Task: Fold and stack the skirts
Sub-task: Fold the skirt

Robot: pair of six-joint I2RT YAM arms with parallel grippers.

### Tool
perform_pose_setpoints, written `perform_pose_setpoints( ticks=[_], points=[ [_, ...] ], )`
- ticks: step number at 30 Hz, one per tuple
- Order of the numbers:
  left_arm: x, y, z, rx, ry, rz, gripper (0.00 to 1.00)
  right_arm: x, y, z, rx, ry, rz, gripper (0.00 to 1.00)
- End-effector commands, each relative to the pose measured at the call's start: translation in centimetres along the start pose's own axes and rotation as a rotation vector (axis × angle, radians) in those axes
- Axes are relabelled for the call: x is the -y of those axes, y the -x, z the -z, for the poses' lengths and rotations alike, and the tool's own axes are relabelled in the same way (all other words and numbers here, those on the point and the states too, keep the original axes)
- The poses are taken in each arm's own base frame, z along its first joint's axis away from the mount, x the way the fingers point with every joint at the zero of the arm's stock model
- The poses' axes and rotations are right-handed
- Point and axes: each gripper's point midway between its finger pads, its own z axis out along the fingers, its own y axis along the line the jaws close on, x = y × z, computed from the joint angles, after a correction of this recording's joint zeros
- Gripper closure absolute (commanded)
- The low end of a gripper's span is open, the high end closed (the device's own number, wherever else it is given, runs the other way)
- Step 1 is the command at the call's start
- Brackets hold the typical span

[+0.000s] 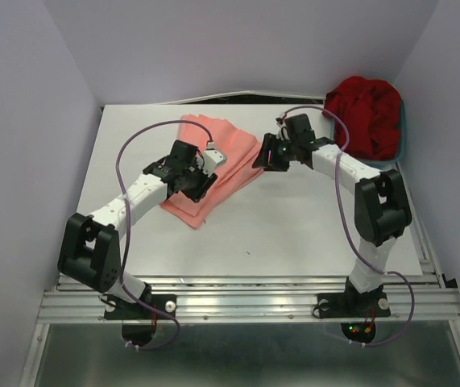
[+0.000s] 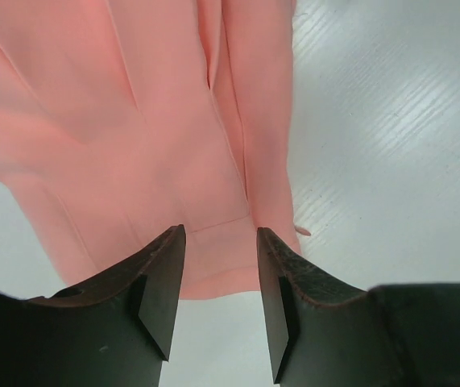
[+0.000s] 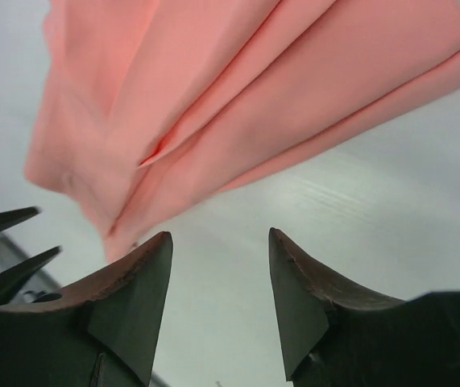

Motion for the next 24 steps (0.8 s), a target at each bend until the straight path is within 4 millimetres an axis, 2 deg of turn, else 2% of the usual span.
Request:
perform_pose_setpoints(
  ticks=[1, 2, 5, 6, 7, 8, 11, 12, 14, 17, 20, 24],
  points=[
    [0.2, -1.6, -1.4, -0.082, 0.046, 0.139, 0.49, -4.0, -4.1, -1.8, -0.083, 0.206, -0.292, 0.44],
    [0.1, -1.7, -1.6, -0.088, 0.056, 0.149, 0.50, -4.8, -5.3, -2.1, -0.105, 0.218, -0.307, 0.44],
    [-0.1, -1.9, -2.1, -0.086, 0.069, 0.166, 0.50, -6.0, -7.0, -3.5, -0.093, 0.255, -0.372, 0.42],
    [-0.1, -2.0, -2.2, -0.088, 0.071, 0.165, 0.50, -6.9, -8.2, -4.1, -0.110, 0.263, -0.382, 0.42],
    [-0.2, -1.9, -2.3, -0.087, 0.073, 0.165, 0.50, -7.9, -8.2, -4.6, -0.103, 0.300, -0.400, 0.42],
    [-0.3, -2.1, -2.5, -0.094, 0.077, 0.164, 0.51, -8.2, -10.3, -5.8, -0.147, 0.303, -0.404, 0.42],
    [-0.3, -2.5, -2.9, -0.114, 0.078, 0.158, 0.51, -9.5, -11.9, -7.2, -0.163, 0.344, -0.420, 0.44],
    [-0.2, -2.7, -3.0, -0.121, 0.075, 0.157, 0.52, -9.8, -13.2, -8.0, -0.187, 0.344, -0.418, 0.46],
    [-0.2, -3.0, -3.2, -0.133, 0.072, 0.158, 0.52, -10.0, -13.4, -8.8, -0.174, 0.349, -0.442, 0.46],
    [0.2, -3.6, -3.5, -0.150, 0.055, 0.164, 0.53, -9.7, -14.9, -10.0, -0.182, 0.338, -0.447, 0.47],
    [0.7, -3.5, -3.6, -0.146, 0.028, 0.165, 0.53, -8.9, -15.5, -10.9, -0.172, 0.299, -0.455, 0.52],
    [1.1, -3.5, -4.0, -0.154, 0.006, 0.159, 0.53, -7.4, -16.0, -11.6, -0.161, 0.232, -0.473, 0.65]
  ],
)
